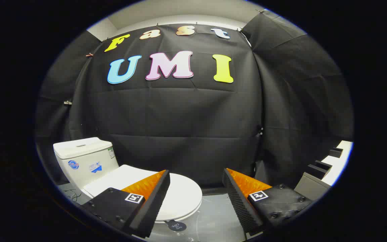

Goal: Open the toilet lid.

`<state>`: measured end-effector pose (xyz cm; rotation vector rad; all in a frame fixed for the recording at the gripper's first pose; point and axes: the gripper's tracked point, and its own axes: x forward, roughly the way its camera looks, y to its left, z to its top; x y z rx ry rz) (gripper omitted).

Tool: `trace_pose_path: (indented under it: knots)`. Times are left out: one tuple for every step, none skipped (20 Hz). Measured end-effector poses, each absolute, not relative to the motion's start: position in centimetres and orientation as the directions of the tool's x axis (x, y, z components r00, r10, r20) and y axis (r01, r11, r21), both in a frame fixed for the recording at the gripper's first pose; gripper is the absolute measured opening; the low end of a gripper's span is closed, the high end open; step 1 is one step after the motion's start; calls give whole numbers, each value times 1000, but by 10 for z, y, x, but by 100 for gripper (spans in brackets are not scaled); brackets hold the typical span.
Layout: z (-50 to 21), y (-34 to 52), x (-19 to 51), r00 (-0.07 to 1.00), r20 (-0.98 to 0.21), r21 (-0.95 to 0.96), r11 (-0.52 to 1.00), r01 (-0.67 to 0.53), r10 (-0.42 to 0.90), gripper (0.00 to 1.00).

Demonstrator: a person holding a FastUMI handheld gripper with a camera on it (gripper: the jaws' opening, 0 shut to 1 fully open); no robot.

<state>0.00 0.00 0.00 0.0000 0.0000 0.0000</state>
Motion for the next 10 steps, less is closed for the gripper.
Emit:
trace_pose_path:
  knots:
    - [0, 0, 0, 1000, 0, -1, 1000, 1, -1, 98]
    - [0, -1, 1, 1000, -1, -1, 1000, 1, -1, 98]
    - [0, 0, 1, 1000, 0, -1, 1000, 0, 0, 98]
    - [0, 1, 1, 1000, -1, -2, 1000, -1, 1, 98]
    - [-1, 1, 1, 1000, -1, -6, 1000, -2, 2, 98]
    - [-1, 2, 1, 1000, -3, -10, 1000, -3, 3, 98]
    - [-2, 2, 1, 1000, -4, -13, 1000, -4, 4, 98]
    - [-1, 2, 1, 1000, -2, -12, 1000, -6, 6, 98]
    - [0, 2, 0, 1000, 0, -13, 1000, -5, 5, 98]
    - [0, 2, 1, 1000, 0, -14, 1000, -6, 6, 98]
